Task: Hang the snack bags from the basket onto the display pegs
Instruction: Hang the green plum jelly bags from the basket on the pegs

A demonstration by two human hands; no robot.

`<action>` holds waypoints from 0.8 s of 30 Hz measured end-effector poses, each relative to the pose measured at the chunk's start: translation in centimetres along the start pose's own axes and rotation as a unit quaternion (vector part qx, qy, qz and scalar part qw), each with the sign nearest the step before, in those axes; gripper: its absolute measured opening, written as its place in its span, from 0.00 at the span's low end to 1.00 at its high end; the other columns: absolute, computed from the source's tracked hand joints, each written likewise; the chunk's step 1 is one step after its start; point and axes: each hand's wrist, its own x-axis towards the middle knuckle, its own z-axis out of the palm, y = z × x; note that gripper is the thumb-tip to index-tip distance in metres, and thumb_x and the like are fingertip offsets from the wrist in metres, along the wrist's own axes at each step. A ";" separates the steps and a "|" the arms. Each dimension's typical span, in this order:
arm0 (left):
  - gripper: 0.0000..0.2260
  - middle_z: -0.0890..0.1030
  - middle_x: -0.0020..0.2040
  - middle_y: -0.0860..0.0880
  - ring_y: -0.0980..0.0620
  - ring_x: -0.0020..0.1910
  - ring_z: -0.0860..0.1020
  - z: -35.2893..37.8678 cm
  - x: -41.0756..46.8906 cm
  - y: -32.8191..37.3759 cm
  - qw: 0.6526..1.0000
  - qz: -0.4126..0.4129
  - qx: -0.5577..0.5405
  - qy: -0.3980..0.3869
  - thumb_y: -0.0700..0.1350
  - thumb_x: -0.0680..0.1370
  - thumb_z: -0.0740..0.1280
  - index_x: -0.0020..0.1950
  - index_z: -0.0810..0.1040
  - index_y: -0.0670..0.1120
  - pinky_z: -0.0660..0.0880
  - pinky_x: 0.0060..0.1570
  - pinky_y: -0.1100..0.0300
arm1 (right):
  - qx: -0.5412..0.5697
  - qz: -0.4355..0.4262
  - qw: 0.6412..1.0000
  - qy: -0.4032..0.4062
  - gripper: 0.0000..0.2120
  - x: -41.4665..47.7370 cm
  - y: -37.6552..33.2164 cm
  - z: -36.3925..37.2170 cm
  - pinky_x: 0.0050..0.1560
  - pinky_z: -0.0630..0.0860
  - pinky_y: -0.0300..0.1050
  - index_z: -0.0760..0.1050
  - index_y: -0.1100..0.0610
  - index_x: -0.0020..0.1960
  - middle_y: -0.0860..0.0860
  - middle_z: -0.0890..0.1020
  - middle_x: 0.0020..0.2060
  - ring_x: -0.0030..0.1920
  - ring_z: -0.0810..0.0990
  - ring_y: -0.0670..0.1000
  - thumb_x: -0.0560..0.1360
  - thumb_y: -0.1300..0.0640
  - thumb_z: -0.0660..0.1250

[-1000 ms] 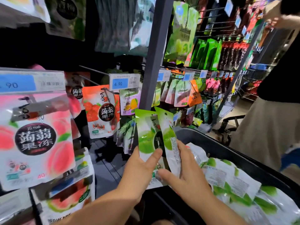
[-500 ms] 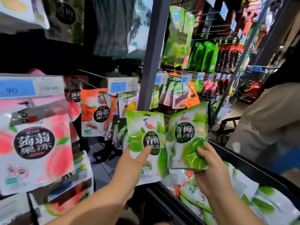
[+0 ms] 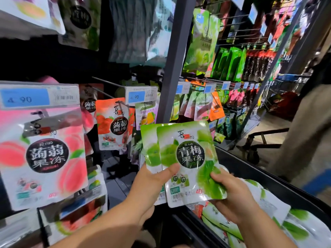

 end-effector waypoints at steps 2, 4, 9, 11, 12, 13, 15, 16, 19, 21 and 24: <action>0.16 0.86 0.50 0.54 0.58 0.51 0.83 -0.2 0.2 -0.3 1.000 0.010 0.000 0.022 0.37 0.72 0.74 0.56 0.80 0.50 0.75 0.56 0.60 | -0.063 0.006 0.998 0.009 0.16 -0.2 -0.2 0.1 0.36 0.82 0.45 0.77 0.62 0.61 0.59 0.86 0.47 0.41 0.86 0.54 0.74 0.61 0.63; 0.17 0.86 0.50 0.52 0.55 0.50 0.84 -0.4 0.2 -0.4 0.999 0.016 0.007 0.042 0.35 0.71 0.75 0.57 0.80 0.48 0.76 0.58 0.57 | -0.127 0.006 0.992 0.006 0.14 -0.3 -0.2 0.3 0.39 0.82 0.44 0.77 0.59 0.61 0.55 0.86 0.49 0.46 0.86 0.52 0.77 0.58 0.63; 0.20 0.86 0.50 0.50 0.50 0.51 0.84 -0.7 0.3 -0.4 0.996 0.036 0.034 0.073 0.37 0.68 0.78 0.58 0.80 0.46 0.77 0.60 0.45 | -0.250 -0.003 0.968 -0.028 0.31 -0.6 0.2 1.3 0.43 0.80 0.38 0.72 0.56 0.63 0.51 0.87 0.49 0.48 0.86 0.50 0.62 0.59 0.77; 0.21 0.86 0.50 0.50 0.49 0.51 0.84 -0.7 0.2 0.2 0.995 0.048 0.049 0.074 0.39 0.67 0.80 0.58 0.80 0.47 0.77 0.59 0.43 | -0.241 -0.017 0.970 -0.028 0.30 -0.6 0.2 1.7 0.40 0.79 0.37 0.73 0.58 0.62 0.53 0.87 0.48 0.46 0.86 0.50 0.62 0.61 0.76; 0.22 0.86 0.50 0.51 0.50 0.51 0.84 -0.7 0.2 0.6 0.994 0.058 0.063 0.073 0.41 0.66 0.81 0.57 0.80 0.48 0.77 0.59 0.43 | -0.241 -0.025 0.970 -0.023 0.30 -0.5 0.1 1.9 0.37 0.78 0.36 0.73 0.59 0.61 0.53 0.87 0.47 0.43 0.86 0.48 0.61 0.62 0.76; 0.22 0.86 0.49 0.52 0.51 0.50 0.84 -0.8 0.1 0.9 0.992 0.068 0.078 0.072 0.42 0.65 0.81 0.56 0.80 0.49 0.77 0.59 0.44 | -0.248 -0.034 0.968 -0.016 0.31 -0.4 0.1 2.0 0.36 0.78 0.36 0.74 0.60 0.61 0.54 0.87 0.46 0.41 0.85 0.48 0.60 0.61 0.78; 0.22 0.86 0.48 0.54 0.52 0.50 0.84 -0.7 -0.2 1.9 0.989 0.081 0.097 0.074 0.46 0.63 0.82 0.54 0.80 0.52 0.78 0.57 0.45 | -0.268 -0.048 0.962 -0.002 0.36 -0.2 -0.1 2.1 0.38 0.79 0.43 0.75 0.59 0.61 0.55 0.87 0.47 0.43 0.85 0.51 0.55 0.56 0.82; 0.24 0.86 0.48 0.54 0.52 0.50 0.84 -0.8 -0.4 2.3 0.989 0.082 0.102 0.075 0.49 0.61 0.82 0.54 0.80 0.53 0.78 0.57 0.44 | -0.276 -0.053 0.960 0.003 0.38 -0.1 -0.3 2.1 0.38 0.79 0.46 0.76 0.58 0.60 0.56 0.86 0.47 0.42 0.85 0.53 0.52 0.53 0.83; 0.24 0.86 0.49 0.54 0.53 0.50 0.84 -1.0 -0.8 3.4 0.986 0.097 0.114 0.074 0.49 0.62 0.82 0.55 0.80 0.52 0.78 0.56 0.49 | -0.288 -0.070 0.955 0.001 0.43 0.2 -0.9 2.4 0.35 0.77 0.46 0.77 0.55 0.58 0.57 0.86 0.44 0.39 0.84 0.54 0.45 0.50 0.86; 0.20 0.86 0.48 0.55 0.56 0.48 0.84 -1.5 -0.9 4.3 0.984 0.116 0.111 0.080 0.41 0.66 0.80 0.55 0.80 0.50 0.79 0.50 0.60 | -0.278 -0.082 0.957 -0.012 0.39 0.5 -1.2 3.5 0.35 0.77 0.44 0.77 0.55 0.58 0.56 0.87 0.44 0.40 0.85 0.54 0.50 0.52 0.87; 0.21 0.86 0.47 0.53 0.54 0.47 0.84 -2.4 -1.1 5.9 0.980 0.121 0.126 0.095 0.42 0.64 0.82 0.54 0.81 0.48 0.78 0.51 0.55 | -0.229 -0.087 0.969 -0.016 0.14 1.0 -1.7 6.0 0.30 0.76 0.36 0.77 0.55 0.56 0.50 0.87 0.38 0.34 0.84 0.46 0.72 0.63 0.75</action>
